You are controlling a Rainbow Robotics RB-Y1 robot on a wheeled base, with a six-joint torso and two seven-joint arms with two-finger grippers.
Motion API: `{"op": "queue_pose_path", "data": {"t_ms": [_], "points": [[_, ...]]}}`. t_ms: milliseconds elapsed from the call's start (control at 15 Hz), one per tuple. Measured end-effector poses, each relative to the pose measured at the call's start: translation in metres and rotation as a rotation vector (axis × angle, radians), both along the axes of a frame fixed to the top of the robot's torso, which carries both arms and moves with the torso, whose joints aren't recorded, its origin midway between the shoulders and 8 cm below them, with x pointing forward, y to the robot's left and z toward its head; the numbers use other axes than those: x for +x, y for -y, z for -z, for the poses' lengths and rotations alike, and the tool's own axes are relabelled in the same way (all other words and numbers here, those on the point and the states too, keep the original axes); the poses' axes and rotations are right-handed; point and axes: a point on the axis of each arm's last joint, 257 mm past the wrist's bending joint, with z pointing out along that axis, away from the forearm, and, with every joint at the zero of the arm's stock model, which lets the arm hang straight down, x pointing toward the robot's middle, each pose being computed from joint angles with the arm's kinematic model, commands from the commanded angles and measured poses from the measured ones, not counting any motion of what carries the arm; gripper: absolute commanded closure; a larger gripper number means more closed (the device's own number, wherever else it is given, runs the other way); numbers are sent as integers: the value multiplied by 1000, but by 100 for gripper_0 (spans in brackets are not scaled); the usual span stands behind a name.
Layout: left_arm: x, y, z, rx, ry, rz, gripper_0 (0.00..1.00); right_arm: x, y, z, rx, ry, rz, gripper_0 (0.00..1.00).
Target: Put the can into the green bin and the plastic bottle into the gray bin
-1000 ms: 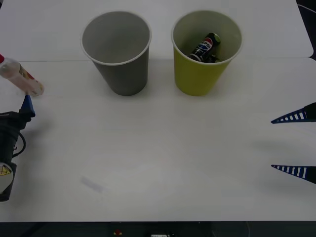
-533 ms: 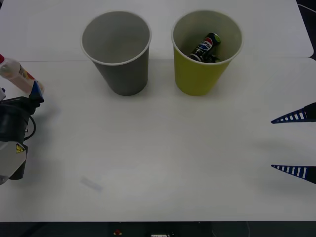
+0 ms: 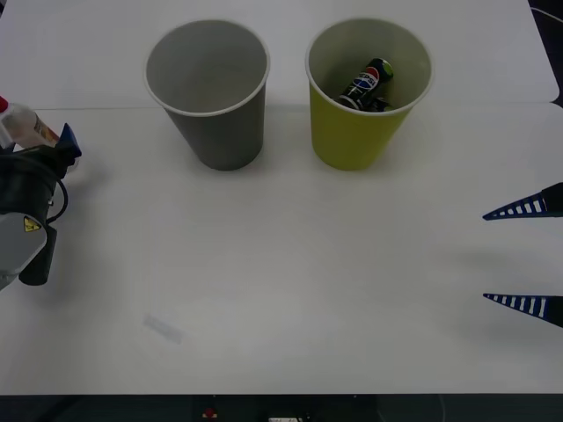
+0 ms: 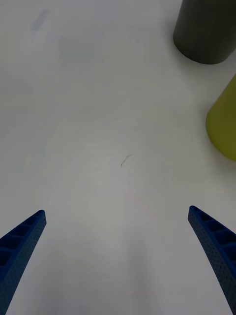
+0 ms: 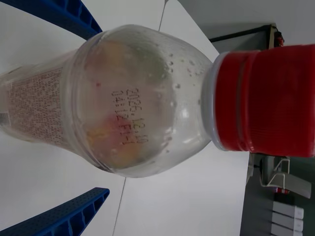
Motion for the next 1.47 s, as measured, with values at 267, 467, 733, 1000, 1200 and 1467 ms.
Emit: {"op": "queue_pose_path", "data": {"t_ms": [267,467,733,1000,1200,1467], "points": [[5,-13,3,8,-30,-20,0,0,0,0,0,0,0,0],[5,-13,3,9,-32,-20,12,0,0,0,0,0,0,0],[5,-13,4,16,-34,-20,100,0,0,0,0,0,0,0],[5,-10,7,17,-46,-9,100,0,0,0,0,0,0,0],[6,-8,7,35,-51,0,100,0,0,0,0,0,0,0],[11,-1,4,38,-85,42,100,0,0,0,0,0,0,0]]}}
